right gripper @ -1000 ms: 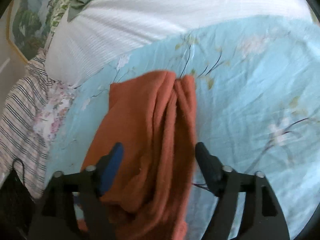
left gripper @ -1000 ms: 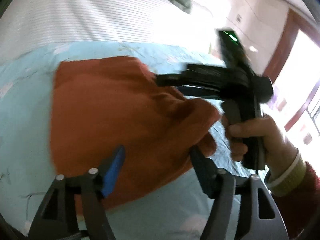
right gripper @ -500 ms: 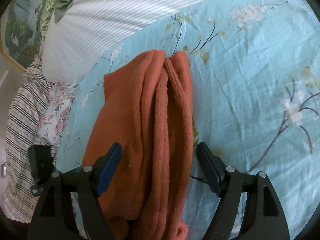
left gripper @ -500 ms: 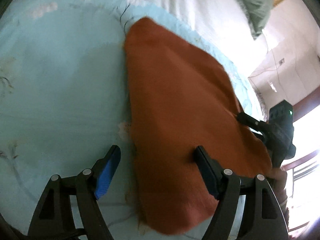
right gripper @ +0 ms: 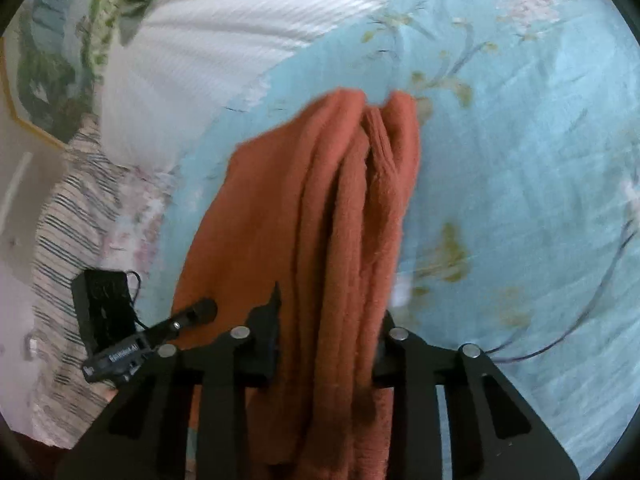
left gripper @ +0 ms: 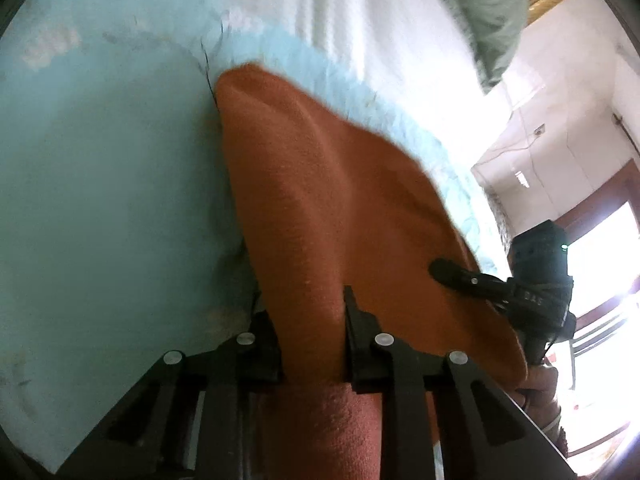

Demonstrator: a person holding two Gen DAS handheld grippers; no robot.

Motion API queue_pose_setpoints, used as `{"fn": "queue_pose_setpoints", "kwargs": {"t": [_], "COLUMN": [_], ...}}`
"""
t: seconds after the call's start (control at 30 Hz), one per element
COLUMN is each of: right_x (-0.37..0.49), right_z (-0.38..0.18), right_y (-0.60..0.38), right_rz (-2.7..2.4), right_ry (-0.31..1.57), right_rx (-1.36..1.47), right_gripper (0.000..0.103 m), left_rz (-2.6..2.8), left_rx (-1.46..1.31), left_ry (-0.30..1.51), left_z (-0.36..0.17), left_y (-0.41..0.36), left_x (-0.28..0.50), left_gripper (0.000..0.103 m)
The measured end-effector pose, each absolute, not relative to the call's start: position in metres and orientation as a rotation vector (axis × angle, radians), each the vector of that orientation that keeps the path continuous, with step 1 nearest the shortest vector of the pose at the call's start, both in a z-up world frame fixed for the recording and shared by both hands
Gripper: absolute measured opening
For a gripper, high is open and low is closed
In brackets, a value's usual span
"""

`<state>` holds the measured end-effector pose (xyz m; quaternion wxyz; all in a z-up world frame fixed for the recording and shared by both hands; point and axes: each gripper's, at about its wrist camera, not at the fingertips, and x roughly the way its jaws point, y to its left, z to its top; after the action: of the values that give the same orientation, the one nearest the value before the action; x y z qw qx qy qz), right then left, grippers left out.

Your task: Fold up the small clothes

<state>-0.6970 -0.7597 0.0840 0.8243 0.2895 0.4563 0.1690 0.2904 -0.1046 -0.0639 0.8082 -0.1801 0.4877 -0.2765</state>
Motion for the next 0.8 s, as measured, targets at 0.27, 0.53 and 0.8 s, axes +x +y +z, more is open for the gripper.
{"fn": "queue_pose_setpoints", "kwargs": {"t": [0.27, 0.53, 0.8], "right_x": [-0.689, -0.670, -0.682], "right_z": [0.070, 0.049, 0.060], "right_y": [-0.645, -0.589, -0.601], "right_rz": [0.549, 0.562, 0.381], "right_ry": [0.993, 1.051, 1.029], "right_rx": [0.586, 0.521, 0.423], "right_gripper": [0.030, 0.033, 0.063], "left_rz": [-0.491, -0.353, -0.255], "left_rx": [-0.319, -0.358, -0.387], "left_ry": [0.942, 0.977, 1.020], "left_z": [-0.016, -0.037, -0.061], "left_y": [-0.011, 0.080, 0.100], "left_x": [0.240, 0.217, 0.212], "left_gripper": [0.022, 0.023, 0.057]}}
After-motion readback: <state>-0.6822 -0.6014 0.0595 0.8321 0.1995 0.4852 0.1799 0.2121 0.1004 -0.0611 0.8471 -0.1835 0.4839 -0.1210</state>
